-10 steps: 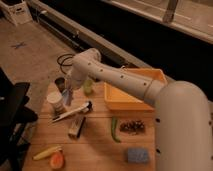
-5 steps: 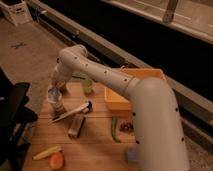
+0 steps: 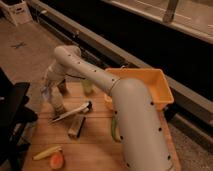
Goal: Place towel in paper cup
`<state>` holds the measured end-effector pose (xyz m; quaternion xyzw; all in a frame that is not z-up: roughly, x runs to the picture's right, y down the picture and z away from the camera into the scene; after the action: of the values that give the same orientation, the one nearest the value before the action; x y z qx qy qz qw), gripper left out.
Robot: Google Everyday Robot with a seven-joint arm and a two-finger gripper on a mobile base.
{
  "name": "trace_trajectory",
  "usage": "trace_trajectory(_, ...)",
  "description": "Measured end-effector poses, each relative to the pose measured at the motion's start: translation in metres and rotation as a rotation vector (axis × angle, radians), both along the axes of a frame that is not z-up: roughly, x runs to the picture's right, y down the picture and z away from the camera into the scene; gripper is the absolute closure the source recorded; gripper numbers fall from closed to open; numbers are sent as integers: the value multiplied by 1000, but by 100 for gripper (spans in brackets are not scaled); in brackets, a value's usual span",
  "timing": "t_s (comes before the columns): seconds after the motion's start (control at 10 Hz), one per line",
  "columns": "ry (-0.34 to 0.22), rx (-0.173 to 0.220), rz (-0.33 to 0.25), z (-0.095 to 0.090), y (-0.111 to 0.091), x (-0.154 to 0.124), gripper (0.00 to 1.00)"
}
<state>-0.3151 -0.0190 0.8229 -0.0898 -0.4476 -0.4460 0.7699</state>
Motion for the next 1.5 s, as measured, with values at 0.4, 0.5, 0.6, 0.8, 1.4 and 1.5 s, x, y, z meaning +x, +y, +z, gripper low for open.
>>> trace_trajectory(0.4,3,-61,5,13,17,11,86)
trace_trajectory(0.5,4,-70,10,15,19,14,86)
trace_trajectory(0.6,9,-82,16,17,20,19,86)
trace_trajectory(0.8,14,-102,14,21,26,22,85)
trace_trajectory(1.4,1,-102,12,10,22,27,28)
trace_trajectory(1.5,-2,-97,12,7,20,27,22)
